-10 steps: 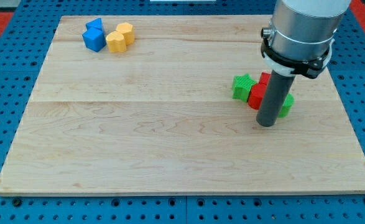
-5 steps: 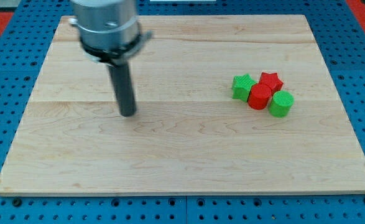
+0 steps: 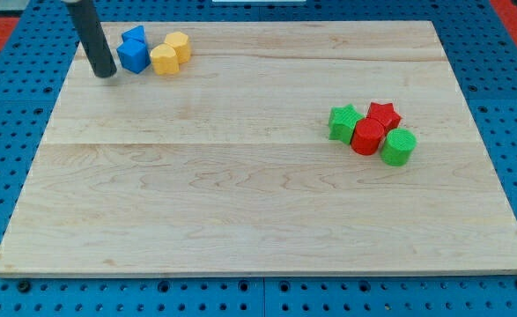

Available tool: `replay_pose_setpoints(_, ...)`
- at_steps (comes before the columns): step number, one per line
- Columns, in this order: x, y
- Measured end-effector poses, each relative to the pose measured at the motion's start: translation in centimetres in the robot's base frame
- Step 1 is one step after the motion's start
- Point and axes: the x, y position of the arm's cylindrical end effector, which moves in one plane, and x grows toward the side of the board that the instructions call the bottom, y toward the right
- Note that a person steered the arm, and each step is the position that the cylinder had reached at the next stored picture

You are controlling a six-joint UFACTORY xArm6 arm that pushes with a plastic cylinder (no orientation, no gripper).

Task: Separate the blue triangle from the blue cube and place it at the centre

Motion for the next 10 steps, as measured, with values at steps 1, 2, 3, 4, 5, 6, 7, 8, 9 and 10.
replay_pose_setpoints(1,-5.5,0.0)
replay_pose_setpoints(2,-7.6,-0.7)
replay_pose_setpoints(3,-7.8,4.6)
replay_pose_setpoints(4,-5.5,6.1)
replay_pose_setpoints(5,-1.7,6.1)
replay_pose_setpoints(6,0.6,6.4)
replay_pose_setpoints(7,3.7,7.8)
replay_pose_setpoints(8,4.9,8.4)
replay_pose_setpoints(9,8.0,6.1)
replay_pose_setpoints(10,9.4,5.4)
